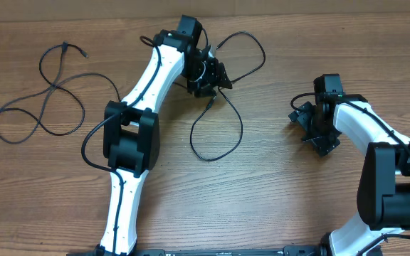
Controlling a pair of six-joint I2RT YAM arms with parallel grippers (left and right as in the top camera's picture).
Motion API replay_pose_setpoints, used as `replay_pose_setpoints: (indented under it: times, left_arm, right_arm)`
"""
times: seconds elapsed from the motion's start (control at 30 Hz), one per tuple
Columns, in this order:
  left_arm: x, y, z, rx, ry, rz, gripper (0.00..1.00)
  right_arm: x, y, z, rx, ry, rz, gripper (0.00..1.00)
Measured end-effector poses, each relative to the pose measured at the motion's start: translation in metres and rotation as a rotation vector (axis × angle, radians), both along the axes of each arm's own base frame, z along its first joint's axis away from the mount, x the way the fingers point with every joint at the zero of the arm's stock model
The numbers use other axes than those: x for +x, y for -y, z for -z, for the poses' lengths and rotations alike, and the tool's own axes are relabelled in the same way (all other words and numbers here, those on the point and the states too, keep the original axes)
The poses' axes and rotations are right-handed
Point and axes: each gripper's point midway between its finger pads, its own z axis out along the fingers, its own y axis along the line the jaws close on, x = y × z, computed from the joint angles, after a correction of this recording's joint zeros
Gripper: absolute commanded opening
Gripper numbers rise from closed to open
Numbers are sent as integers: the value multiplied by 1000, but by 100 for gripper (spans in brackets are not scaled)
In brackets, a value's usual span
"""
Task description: Untangle cables
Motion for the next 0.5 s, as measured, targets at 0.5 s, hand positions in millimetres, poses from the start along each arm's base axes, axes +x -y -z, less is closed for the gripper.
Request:
replay_pose_setpoints:
  times: [0.5]
  left_arm:
    - [-9, 8, 5, 52, -44, -33, 32]
  right_arm:
    - [0, 0, 0, 0, 1, 0, 100]
